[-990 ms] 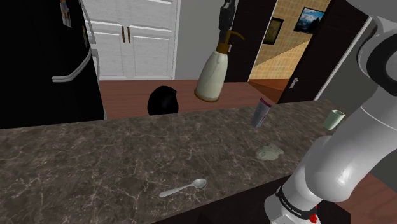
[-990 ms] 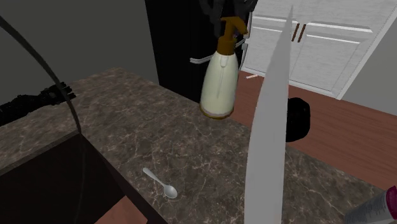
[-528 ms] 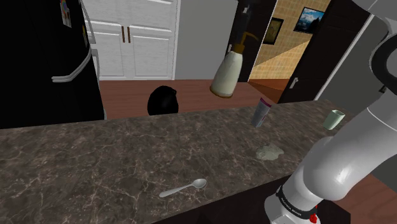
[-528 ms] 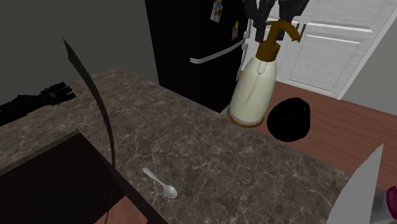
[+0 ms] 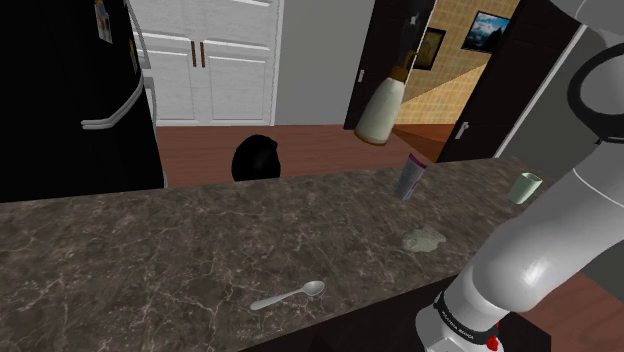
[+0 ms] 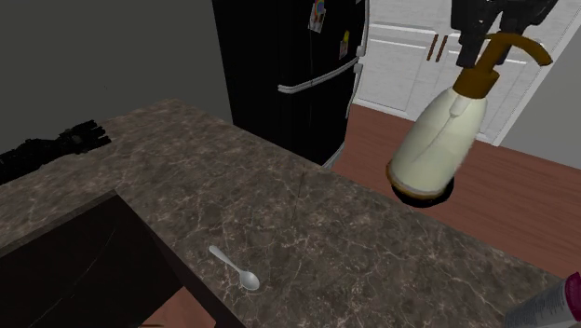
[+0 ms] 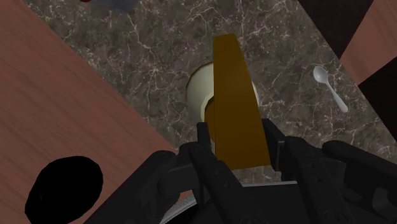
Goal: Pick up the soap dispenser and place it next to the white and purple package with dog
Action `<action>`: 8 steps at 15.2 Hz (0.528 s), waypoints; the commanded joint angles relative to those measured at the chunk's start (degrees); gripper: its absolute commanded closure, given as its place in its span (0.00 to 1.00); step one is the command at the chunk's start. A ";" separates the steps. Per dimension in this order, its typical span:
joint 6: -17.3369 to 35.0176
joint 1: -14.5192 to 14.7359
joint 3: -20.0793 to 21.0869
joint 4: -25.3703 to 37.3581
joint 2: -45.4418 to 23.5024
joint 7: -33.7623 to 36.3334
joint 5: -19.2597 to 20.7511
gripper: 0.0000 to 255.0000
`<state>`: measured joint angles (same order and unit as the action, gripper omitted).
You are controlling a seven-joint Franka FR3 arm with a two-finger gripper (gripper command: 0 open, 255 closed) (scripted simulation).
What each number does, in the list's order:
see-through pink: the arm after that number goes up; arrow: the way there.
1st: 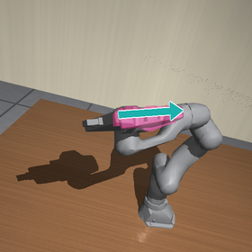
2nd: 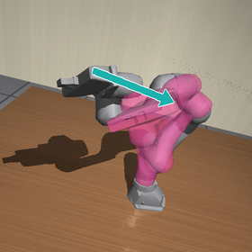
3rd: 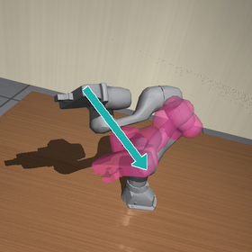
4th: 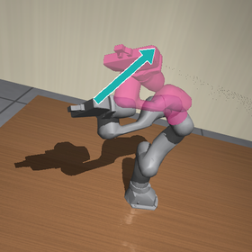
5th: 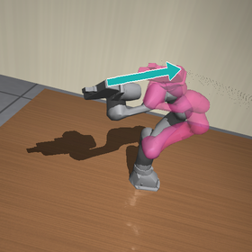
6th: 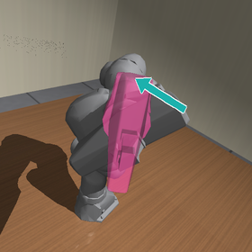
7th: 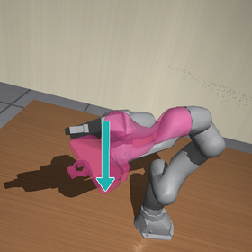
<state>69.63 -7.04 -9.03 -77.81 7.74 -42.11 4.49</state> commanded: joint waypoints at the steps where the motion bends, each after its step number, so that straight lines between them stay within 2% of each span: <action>1: 0.40 -1.14 -1.65 0.11 -0.29 -2.96 0.19 1.00; 8: 0.18 -6.03 -8.30 6.44 -5.84 -14.34 -0.65 1.00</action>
<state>69.47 -12.34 -16.42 -71.77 2.55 -54.72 3.99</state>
